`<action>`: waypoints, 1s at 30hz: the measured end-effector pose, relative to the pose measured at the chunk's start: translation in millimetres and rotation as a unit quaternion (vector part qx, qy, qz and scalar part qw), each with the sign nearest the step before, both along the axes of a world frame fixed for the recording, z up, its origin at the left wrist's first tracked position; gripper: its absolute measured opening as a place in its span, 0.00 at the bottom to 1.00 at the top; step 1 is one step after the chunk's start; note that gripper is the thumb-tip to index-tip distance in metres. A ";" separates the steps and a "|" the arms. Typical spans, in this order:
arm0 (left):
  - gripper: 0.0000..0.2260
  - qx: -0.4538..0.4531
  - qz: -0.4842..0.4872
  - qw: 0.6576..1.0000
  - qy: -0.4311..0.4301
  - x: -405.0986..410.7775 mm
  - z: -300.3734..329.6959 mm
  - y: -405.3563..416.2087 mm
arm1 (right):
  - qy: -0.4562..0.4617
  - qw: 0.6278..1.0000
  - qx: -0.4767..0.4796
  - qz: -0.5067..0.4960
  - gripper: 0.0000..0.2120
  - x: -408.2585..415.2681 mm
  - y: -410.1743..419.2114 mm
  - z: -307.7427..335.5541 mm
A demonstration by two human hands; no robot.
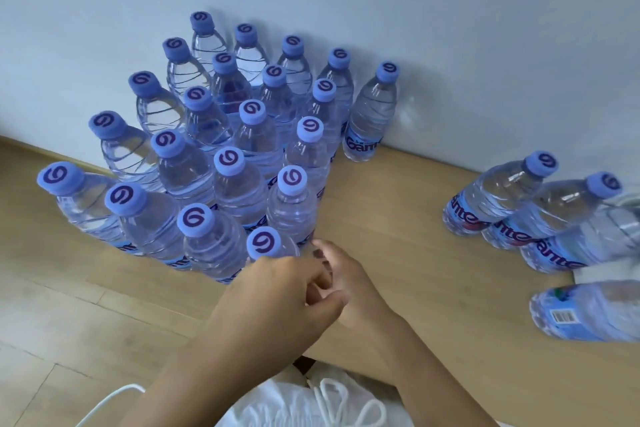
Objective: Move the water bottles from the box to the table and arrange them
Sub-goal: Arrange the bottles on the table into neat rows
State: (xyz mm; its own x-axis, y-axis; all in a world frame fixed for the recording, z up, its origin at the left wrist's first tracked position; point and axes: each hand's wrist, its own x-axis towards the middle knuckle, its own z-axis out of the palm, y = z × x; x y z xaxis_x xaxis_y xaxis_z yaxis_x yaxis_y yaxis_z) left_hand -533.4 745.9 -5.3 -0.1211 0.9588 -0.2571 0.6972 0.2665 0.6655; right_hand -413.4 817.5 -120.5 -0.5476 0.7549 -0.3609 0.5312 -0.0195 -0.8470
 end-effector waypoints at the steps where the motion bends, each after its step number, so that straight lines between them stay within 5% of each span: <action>1: 0.12 0.006 -0.015 1.000 -0.025 9.1 0.9 6.4 | 0.014 0.999 -0.008 -0.042 0.21 8.9 2.0 6.3; 5: 0.08 0.030 -0.068 0.994 -0.083 53.2 -5.6 45.2 | 0.018 0.963 0.102 -0.247 0.17 66.9 15.1 28.5; 11: 0.06 -0.016 -0.130 0.990 -0.044 109.7 -40.3 116.4 | -0.025 0.827 0.322 -0.461 0.22 139.8 68.2 57.4; 15: 0.09 -0.045 -0.127 0.989 -0.055 122.2 -63.1 142.1 | -0.044 0.861 0.274 -0.427 0.32 152.2 117.5 60.6; 19: 0.12 -0.057 -0.091 0.992 -0.073 119.7 -79.5 153.8 | -0.057 0.870 0.262 -0.413 0.19 147.5 139.4 55.1; 25: 0.41 -0.060 -0.075 0.990 -0.107 109.0 -92.7 150.2 | 0.056 0.915 0.228 -0.328 0.11 154.5 126.6 67.1; 28: 0.50 -0.065 -0.096 0.951 -0.286 104.5 -83.3 143.0 | 0.169 0.922 0.163 -0.307 0.07 150.5 123.4 93.5; 30: 0.40 -0.081 -0.119 0.893 -0.427 99.7 -76.6 139.4 | 0.260 0.916 0.131 -0.278 0.09 141.3 124.8 109.8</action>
